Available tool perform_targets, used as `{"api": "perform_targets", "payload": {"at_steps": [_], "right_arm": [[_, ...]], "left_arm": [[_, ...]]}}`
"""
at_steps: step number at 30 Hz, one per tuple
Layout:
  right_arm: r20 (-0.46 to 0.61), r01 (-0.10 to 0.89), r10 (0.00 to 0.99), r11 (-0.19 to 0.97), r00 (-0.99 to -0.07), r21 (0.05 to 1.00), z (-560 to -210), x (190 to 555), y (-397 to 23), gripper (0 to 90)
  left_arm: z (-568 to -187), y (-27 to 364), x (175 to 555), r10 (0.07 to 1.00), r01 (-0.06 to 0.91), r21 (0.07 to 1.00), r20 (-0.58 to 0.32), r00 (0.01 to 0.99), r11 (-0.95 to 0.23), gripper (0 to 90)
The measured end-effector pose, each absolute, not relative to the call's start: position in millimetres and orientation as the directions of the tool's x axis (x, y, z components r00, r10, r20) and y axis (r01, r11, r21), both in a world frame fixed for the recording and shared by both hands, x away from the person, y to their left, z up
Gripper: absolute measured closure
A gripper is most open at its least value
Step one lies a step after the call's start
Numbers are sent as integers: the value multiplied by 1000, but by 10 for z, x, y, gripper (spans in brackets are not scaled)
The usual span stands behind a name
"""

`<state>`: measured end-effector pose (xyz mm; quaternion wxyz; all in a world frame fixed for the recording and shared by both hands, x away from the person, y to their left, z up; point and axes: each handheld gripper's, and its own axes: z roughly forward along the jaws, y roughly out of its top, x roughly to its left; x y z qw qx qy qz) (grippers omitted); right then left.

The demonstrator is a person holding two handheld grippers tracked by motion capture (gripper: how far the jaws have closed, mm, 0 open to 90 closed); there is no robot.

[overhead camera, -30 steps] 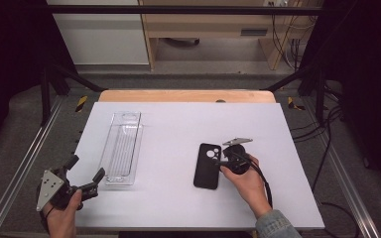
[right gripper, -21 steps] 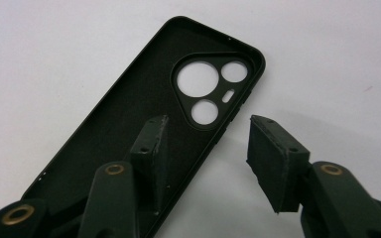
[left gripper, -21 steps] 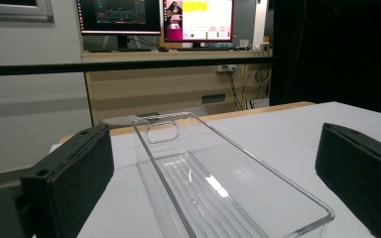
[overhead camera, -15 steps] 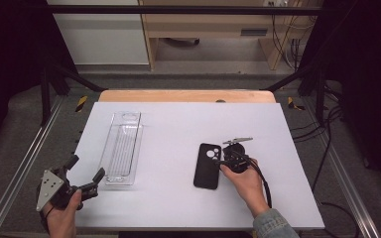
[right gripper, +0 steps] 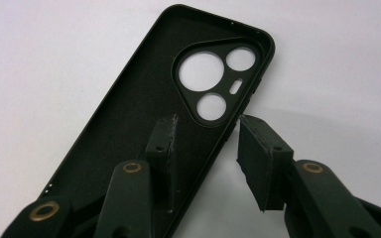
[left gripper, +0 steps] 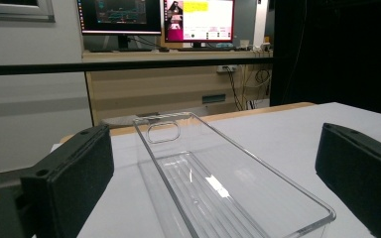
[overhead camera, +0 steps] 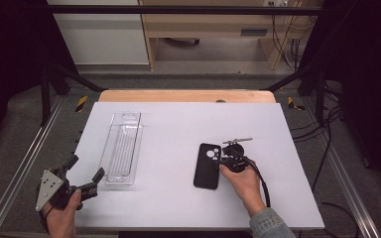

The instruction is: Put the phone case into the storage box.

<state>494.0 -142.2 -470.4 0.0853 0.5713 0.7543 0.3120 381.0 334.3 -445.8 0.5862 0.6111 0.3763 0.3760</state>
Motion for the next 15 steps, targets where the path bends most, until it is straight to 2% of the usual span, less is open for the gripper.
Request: {"api": "perform_targets", "payload": {"at_steps": [15], "right_arm": [[270, 831, 916, 108, -296, 546, -4736, 4966, -1446, 656]], "left_arm": [[-4461, 3352, 3813, 902, 22, 999, 16, 432, -28, 13]]}}
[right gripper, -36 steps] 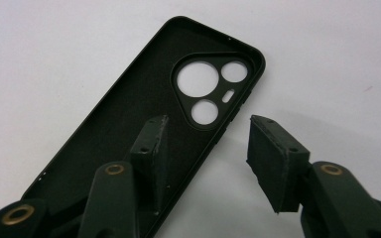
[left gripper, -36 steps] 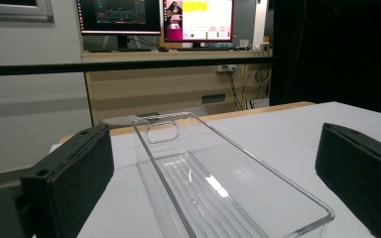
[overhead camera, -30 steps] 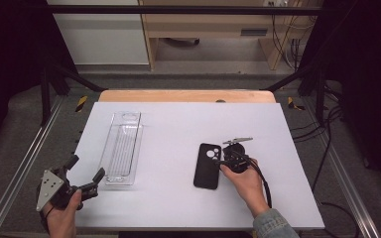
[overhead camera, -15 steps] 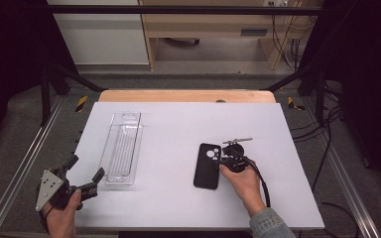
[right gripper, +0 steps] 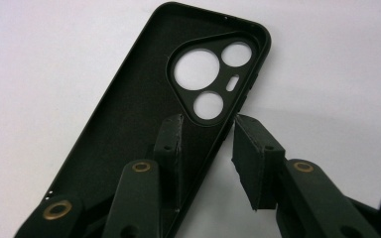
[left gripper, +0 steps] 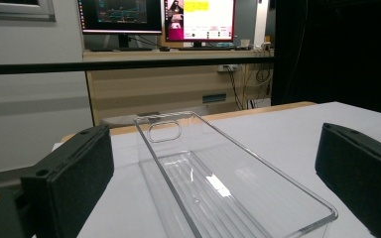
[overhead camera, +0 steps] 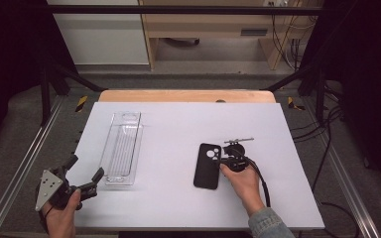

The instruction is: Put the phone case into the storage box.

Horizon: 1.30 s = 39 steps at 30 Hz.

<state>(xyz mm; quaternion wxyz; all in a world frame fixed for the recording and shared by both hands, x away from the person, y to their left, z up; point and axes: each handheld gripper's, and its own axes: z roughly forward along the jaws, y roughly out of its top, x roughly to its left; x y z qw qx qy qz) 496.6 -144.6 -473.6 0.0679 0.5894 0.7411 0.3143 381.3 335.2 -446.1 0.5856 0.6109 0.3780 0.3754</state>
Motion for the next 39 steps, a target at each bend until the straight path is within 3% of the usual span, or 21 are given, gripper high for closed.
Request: {"api": "perform_targets", "payload": {"at_steps": [28, 39], "right_arm": [[282, 847, 924, 76, -258, 526, -4762, 4983, -1434, 670], [285, 848, 929, 55, -236, 526, -4767, 4979, -1448, 744]], "left_arm": [[-4466, 3316, 3821, 898, 30, 998, 34, 438, -52, 13], [-4470, 3321, 3826, 898, 32, 998, 34, 439, -54, 14]]}}
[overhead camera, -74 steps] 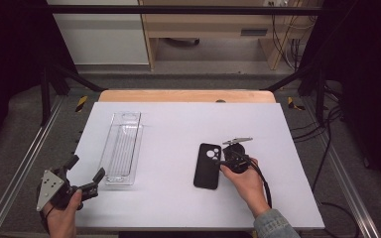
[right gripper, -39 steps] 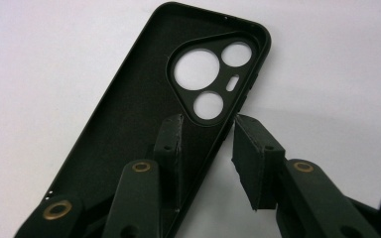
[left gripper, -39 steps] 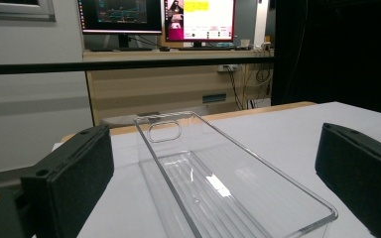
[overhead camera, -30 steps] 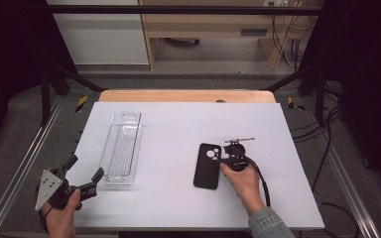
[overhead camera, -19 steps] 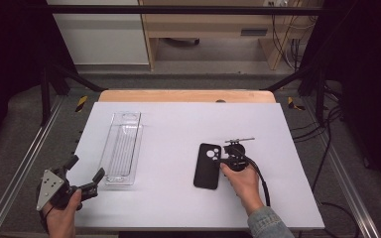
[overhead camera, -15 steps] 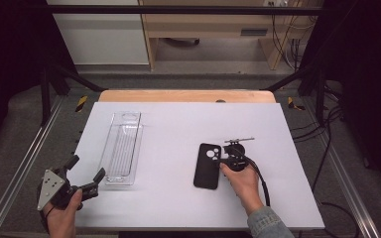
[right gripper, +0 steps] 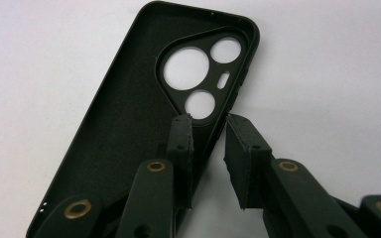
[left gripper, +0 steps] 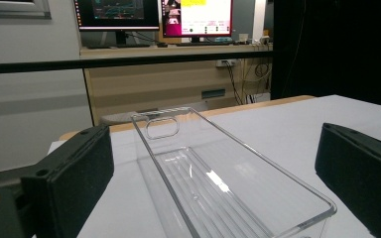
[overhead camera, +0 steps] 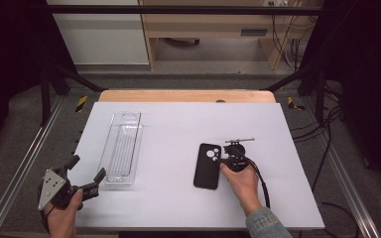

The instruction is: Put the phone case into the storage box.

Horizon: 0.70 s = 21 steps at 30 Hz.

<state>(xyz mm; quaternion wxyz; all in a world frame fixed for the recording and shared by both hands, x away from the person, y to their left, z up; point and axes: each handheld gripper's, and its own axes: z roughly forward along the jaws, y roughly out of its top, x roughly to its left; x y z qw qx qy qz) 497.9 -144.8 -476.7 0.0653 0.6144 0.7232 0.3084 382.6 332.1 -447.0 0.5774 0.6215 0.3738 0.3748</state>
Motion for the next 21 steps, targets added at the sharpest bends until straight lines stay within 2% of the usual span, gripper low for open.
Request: {"api": "perform_targets", "payload": {"at_steps": [6, 8, 21], "right_arm": [[297, 850, 931, 26, -212, 526, -4767, 4980, -1459, 789], [301, 847, 931, 16, -206, 531, -4768, 4979, -1468, 833], [319, 848, 925, 6, -206, 530, -4775, 4981, -1484, 872]], "left_arm": [[-4470, 3329, 3827, 897, 32, 998, 34, 440, -53, 14], [-4469, 3334, 3826, 898, 31, 998, 33, 438, -52, 14], [-4471, 3342, 3827, 899, 31, 998, 34, 436, -53, 14]]}}
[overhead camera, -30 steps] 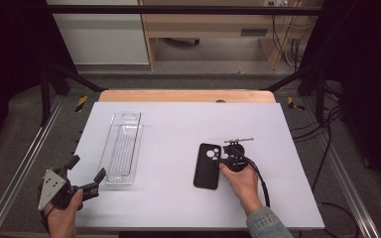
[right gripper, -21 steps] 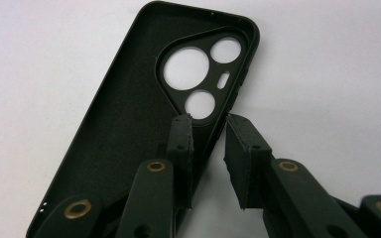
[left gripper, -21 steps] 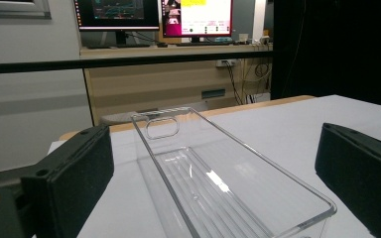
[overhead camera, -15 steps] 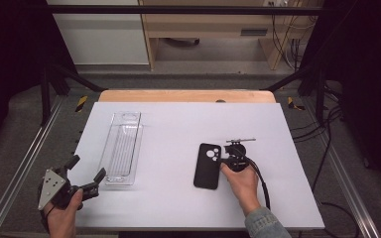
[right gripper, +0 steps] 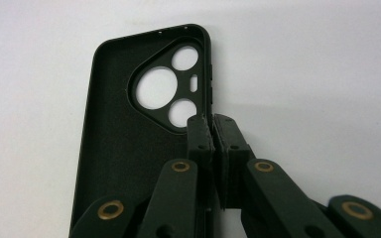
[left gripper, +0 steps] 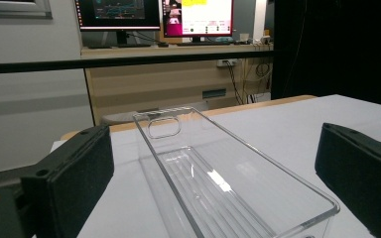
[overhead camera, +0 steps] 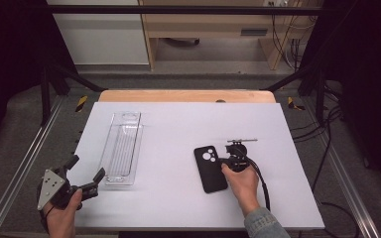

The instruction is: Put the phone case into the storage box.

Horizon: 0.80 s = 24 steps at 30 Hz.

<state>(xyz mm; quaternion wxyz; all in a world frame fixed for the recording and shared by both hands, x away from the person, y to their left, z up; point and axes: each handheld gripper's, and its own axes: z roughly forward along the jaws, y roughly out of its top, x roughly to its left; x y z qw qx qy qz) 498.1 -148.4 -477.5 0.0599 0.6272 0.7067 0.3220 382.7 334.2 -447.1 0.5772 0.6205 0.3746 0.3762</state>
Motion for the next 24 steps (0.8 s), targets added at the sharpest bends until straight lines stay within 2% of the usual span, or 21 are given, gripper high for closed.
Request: {"api": "perform_targets", "payload": {"at_steps": [10, 24], "right_arm": [[309, 821, 917, 33, -252, 571, -4700, 4932, -1481, 885], [211, 681, 933, 49, -292, 730, -4341, 4849, -1536, 886]], "left_arm": [[-4471, 3372, 3821, 902, 33, 998, 34, 431, -53, 14], [-4456, 3372, 3807, 904, 31, 999, 21, 428, -38, 14]]}}
